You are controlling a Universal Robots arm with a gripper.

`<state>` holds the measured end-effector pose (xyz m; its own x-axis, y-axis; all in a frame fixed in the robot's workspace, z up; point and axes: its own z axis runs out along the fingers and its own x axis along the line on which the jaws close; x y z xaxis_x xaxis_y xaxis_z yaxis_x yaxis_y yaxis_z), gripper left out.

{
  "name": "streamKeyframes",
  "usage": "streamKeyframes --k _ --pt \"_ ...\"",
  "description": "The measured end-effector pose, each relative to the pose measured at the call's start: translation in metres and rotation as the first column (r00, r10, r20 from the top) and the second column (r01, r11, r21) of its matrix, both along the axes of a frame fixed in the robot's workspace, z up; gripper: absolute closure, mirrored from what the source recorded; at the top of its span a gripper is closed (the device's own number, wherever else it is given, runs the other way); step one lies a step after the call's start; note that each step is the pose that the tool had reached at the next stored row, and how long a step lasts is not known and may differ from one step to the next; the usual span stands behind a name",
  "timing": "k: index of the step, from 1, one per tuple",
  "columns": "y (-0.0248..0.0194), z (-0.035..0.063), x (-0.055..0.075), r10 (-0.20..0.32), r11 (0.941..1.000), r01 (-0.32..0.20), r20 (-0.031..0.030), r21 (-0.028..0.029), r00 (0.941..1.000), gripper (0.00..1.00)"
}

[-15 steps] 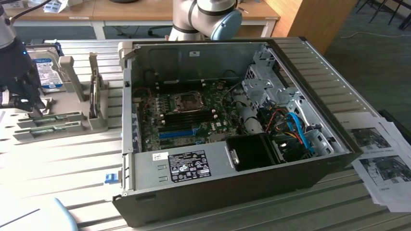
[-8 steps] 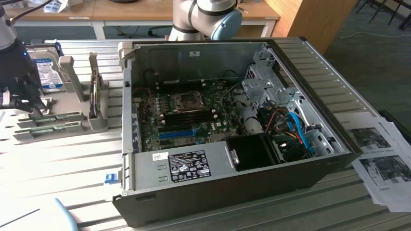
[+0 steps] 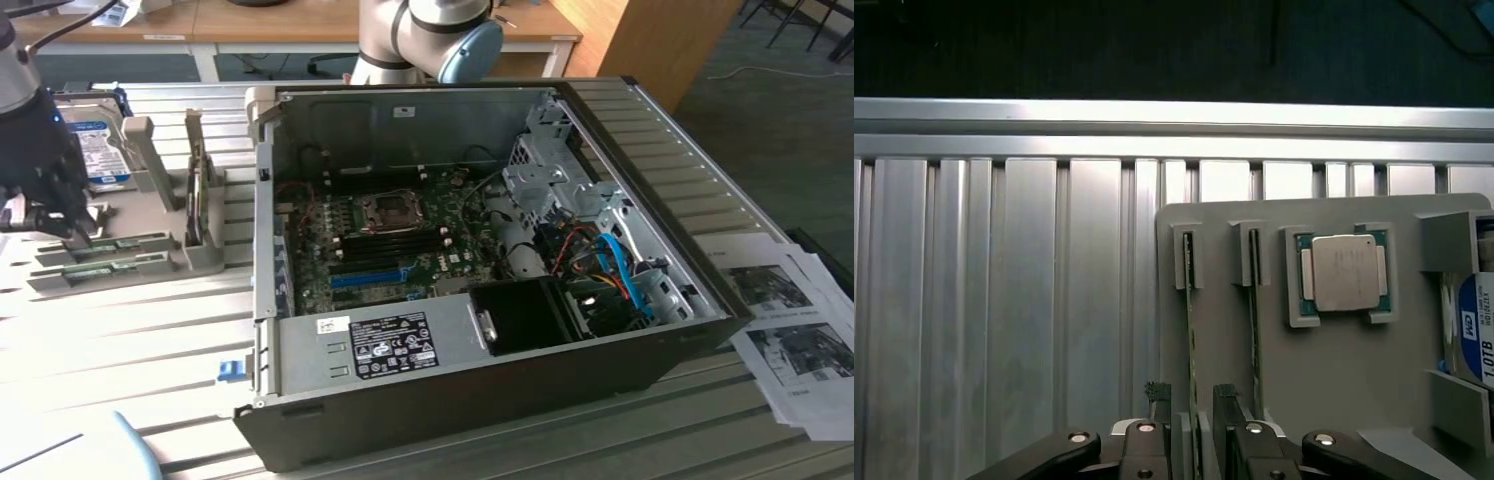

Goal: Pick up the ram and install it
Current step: 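Pick up the ram and move it above insertion slot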

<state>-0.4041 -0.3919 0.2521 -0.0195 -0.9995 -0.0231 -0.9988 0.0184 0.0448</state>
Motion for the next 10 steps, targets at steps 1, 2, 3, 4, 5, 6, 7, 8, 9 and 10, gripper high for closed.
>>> streamKeyframes --k 1,2,3,4,5,6,7,8,9,10 --pt "0.0 -0.001 0.0 0.0 1.0 0.0 0.0 0.0 1.0 0.7" --pt "0.0 -0.0021 0.0 0.0 1.0 0.0 -0.0001 -0.0001 1.0 0.7" --pt "0.0 -0.0033 0.0 0.0 1.0 0.0 0.0 0.0 1.0 0.7" --pt "0.0 -0.0046 0.0 0.0 1.0 0.0 0.0001 0.0 1.0 0.7" --pt "0.0 -0.0058 0.0 0.0 1.0 0.0 0.0 0.0 1.0 0.7" --pt "0.0 -0.0071 0.0 0.0 1.0 0.0 0.0 0.0 1.0 0.7" --pt "0.0 -0.0084 0.0 0.0 1.0 0.0 0.0 0.0 1.0 0.7" --pt "0.0 -0.0097 0.0 0.0 1.0 0.0 0.0 0.0 1.0 0.7" --pt "0.0 -0.0109 0.0 0.0 1.0 0.0 -0.0001 -0.0001 1.0 0.7" --pt "0.0 -0.0121 0.0 0.0 1.0 0.0 0.0 0.0 1.0 0.7"
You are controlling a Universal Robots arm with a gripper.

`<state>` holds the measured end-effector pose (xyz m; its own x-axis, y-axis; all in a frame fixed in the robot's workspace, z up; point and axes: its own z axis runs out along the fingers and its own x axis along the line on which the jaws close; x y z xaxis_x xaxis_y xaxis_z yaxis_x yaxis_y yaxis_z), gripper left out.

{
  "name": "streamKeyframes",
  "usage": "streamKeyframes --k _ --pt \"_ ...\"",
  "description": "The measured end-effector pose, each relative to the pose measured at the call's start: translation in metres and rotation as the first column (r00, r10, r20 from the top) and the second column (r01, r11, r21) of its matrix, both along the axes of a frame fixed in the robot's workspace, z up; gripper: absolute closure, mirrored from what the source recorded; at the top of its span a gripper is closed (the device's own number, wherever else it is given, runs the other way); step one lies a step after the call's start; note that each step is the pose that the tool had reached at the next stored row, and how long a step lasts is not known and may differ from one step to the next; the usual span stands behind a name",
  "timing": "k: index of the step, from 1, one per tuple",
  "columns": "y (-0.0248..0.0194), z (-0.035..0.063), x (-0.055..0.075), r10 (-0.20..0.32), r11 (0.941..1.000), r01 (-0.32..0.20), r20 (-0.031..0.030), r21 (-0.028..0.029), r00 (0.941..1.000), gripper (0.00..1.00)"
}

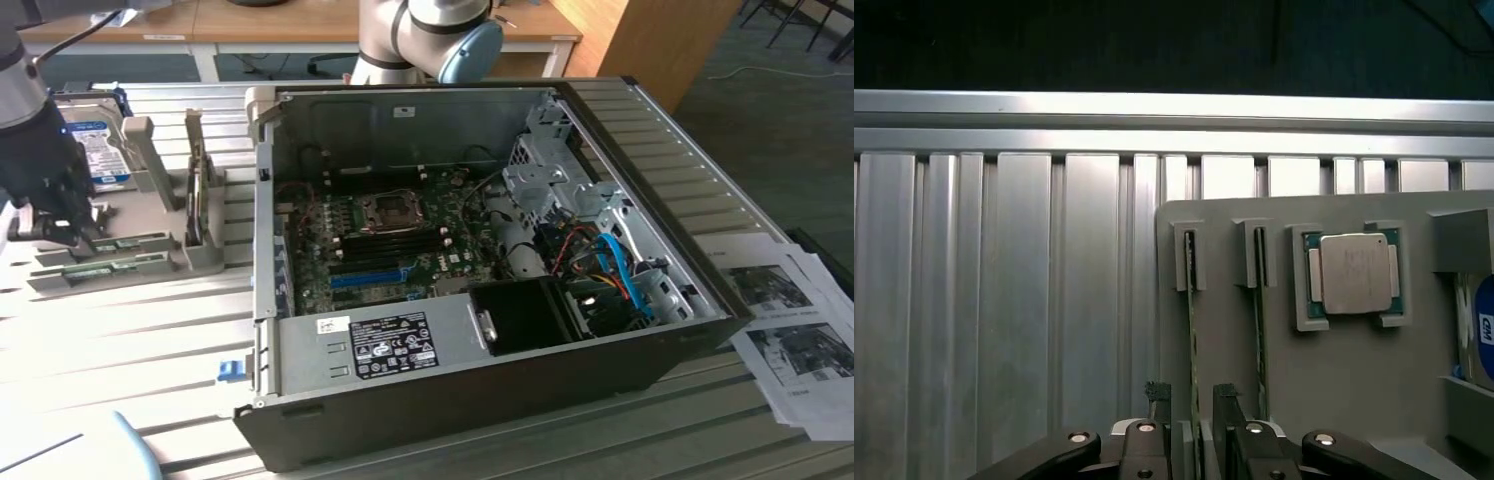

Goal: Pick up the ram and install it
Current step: 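Pick up the ram and move it above insertion slot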

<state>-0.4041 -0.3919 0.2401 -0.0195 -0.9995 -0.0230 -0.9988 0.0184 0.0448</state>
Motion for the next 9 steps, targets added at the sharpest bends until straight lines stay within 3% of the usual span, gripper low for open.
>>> streamKeyframes --k 9 --pt "0.0 -0.0098 0.0 0.0 1.0 0.0 0.0 0.0 1.0 0.7"
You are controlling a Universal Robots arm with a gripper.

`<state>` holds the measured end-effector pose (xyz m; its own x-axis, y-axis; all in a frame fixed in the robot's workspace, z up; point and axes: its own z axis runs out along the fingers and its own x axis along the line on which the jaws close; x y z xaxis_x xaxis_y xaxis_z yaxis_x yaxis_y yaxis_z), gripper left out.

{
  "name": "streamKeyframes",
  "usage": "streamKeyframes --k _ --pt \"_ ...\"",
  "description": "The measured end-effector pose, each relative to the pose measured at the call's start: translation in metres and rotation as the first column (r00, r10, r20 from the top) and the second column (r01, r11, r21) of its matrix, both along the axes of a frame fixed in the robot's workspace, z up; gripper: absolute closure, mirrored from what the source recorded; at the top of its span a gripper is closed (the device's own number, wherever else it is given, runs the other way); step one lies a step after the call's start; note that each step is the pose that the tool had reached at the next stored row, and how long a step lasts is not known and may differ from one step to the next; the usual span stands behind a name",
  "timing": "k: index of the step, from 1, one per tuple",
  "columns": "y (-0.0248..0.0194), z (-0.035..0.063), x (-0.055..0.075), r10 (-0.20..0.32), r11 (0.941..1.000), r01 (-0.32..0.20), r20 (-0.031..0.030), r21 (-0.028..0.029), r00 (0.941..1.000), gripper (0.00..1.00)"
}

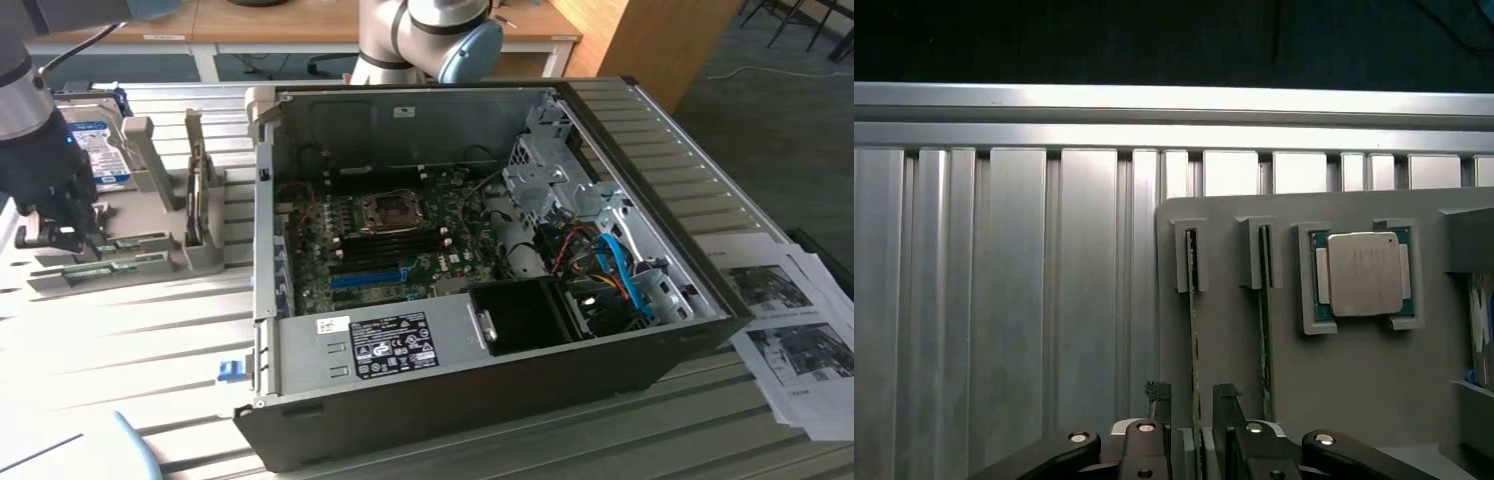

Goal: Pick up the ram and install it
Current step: 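Pick up the ram and move it above insertion slot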

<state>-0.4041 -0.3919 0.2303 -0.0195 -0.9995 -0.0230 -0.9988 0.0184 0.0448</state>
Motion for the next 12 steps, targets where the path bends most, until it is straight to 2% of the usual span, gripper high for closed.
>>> streamKeyframes --k 12 --pt "0.0 -0.0096 0.0 0.0 1.0 0.0 -0.0001 0.0 1.0 0.7"
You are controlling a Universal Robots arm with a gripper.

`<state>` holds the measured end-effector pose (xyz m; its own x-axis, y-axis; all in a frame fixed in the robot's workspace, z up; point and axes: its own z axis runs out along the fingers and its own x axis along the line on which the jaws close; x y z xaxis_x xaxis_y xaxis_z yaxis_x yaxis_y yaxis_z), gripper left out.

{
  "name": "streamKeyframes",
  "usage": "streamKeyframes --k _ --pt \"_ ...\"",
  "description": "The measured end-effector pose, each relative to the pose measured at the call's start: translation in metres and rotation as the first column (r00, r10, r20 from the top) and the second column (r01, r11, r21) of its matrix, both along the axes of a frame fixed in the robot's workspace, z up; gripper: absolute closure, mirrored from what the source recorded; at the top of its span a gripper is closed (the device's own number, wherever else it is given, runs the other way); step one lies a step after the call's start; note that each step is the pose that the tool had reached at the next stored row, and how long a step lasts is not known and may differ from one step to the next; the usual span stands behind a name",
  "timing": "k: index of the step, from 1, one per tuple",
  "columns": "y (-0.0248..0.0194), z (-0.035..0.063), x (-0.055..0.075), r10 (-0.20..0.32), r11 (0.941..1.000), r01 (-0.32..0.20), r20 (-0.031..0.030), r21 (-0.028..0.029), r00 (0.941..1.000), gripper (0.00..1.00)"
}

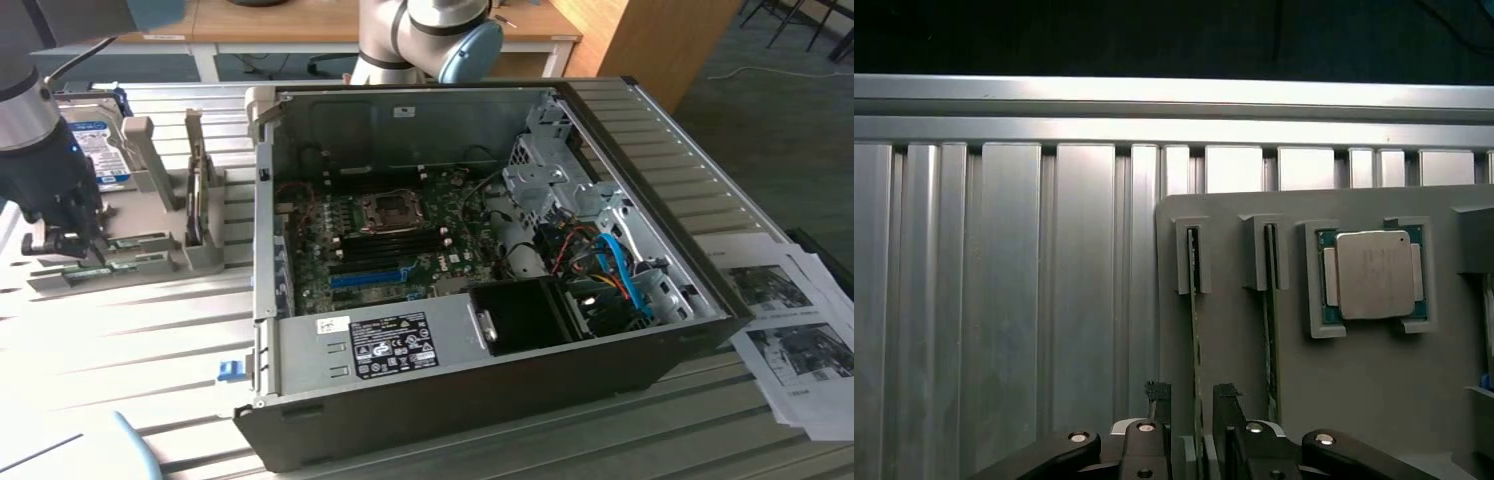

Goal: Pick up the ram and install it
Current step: 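Pick up the ram and move it above insertion slot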

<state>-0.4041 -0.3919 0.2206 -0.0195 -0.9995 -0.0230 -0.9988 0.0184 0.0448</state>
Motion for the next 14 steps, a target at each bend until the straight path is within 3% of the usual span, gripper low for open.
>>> streamKeyframes --k 14 --pt "0.0 -0.0004 0.0 0.009 1.0 -0.009 0.0 0.0 1.0 0.7"
